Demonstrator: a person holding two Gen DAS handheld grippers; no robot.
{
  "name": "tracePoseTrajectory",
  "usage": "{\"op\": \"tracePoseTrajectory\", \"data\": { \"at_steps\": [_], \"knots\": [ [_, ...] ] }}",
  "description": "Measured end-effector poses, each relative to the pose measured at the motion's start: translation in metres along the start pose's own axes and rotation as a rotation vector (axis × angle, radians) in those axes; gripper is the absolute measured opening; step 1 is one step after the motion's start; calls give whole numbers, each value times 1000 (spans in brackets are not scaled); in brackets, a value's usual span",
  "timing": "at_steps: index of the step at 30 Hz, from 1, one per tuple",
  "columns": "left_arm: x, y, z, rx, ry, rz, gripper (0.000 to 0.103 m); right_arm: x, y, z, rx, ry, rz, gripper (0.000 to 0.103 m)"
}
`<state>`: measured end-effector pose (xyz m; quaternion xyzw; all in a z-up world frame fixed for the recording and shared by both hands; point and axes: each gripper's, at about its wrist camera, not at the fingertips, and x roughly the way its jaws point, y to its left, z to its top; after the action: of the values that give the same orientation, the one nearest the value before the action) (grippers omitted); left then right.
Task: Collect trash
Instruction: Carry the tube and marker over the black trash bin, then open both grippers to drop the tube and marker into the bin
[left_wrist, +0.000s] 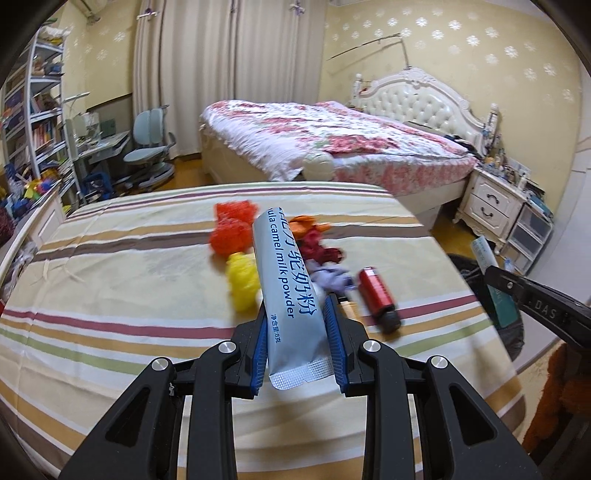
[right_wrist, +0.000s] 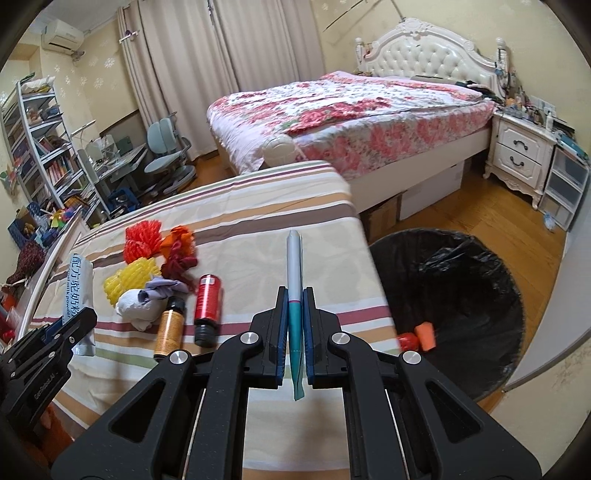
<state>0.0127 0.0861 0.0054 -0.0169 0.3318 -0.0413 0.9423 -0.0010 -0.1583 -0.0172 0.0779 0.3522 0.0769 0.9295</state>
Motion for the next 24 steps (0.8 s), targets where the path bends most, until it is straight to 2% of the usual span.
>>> {"op": "tracePoseTrajectory", "data": {
  "at_steps": [6, 13, 24],
  "knots": [
    [5, -52, 8, 80, -12, -80, 30, -9, -38, 5, 49, -30, -62, 8],
    [31, -110, 11, 160, 2, -156, 30, -3, -78, 8, 90, -36, -120, 8],
    [73, -177, 12, 241, 31, -190, 30, 19, -122, 7, 139, -12, -152, 8]
  ]
}}
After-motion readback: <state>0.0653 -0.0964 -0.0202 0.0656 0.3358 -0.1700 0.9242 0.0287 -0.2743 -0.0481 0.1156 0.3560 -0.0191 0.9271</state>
